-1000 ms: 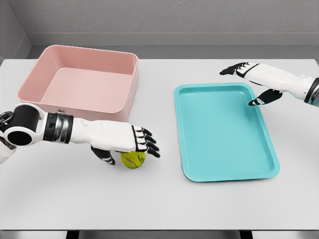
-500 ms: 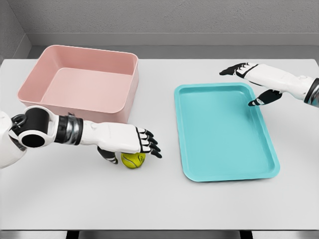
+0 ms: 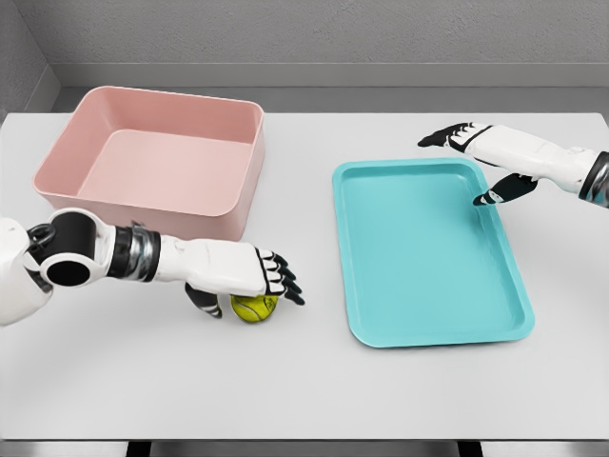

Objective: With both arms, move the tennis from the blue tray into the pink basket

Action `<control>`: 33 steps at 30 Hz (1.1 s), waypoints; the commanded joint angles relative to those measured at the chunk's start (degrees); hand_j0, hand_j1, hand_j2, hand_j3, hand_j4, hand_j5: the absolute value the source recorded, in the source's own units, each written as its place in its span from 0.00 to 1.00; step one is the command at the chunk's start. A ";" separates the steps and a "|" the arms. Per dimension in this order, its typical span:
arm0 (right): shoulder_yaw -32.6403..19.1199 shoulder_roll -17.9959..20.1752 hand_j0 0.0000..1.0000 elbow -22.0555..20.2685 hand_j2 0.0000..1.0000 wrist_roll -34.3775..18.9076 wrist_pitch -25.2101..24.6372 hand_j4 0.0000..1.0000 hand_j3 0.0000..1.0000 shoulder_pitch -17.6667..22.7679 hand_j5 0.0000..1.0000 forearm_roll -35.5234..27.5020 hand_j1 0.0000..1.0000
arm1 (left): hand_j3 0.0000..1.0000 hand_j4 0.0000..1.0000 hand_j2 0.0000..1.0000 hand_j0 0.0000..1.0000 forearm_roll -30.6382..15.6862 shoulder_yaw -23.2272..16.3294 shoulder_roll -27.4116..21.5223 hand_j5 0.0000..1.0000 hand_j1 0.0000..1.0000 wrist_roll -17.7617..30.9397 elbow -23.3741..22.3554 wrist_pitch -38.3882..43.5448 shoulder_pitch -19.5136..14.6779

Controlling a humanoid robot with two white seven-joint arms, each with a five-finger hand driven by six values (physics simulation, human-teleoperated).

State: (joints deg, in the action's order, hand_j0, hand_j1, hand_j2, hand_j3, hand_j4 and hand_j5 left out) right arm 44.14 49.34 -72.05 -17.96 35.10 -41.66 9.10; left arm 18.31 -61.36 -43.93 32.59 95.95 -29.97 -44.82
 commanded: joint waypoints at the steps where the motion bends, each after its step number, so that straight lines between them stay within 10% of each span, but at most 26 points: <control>1: -0.11 0.06 1.00 -0.02 1.00 0.03 -0.10 1.00 1.00 0.00 1.00 -0.40 1.00 | 1.00 1.00 1.00 1.00 -0.29 -0.17 -0.02 1.00 1.00 -0.07 -0.06 0.17 0.00; 12: -0.11 0.06 1.00 -0.02 1.00 0.03 -0.10 1.00 1.00 0.00 1.00 -0.40 1.00 | 1.00 1.00 1.00 1.00 -0.21 -0.25 -0.10 1.00 1.00 -0.07 -0.06 0.17 0.35; 19: -0.02 0.06 1.00 -0.11 1.00 0.03 -0.10 1.00 1.00 0.00 1.00 -0.40 1.00 | 0.64 0.64 0.64 0.64 -0.47 -0.17 -0.19 0.64 0.64 -0.25 -0.06 0.17 0.62; 33: -0.02 0.06 1.00 -0.11 1.00 0.03 -0.10 1.00 1.00 0.00 1.00 -0.40 1.00 | 0.47 0.47 0.47 0.47 -0.65 -0.08 -0.54 0.47 0.47 -0.86 0.03 0.08 1.23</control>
State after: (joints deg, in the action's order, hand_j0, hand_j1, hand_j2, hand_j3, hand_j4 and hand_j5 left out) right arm 44.16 49.34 -72.14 -17.96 35.09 -41.66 9.10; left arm 17.92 -61.50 -44.41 31.71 95.98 -29.95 -43.59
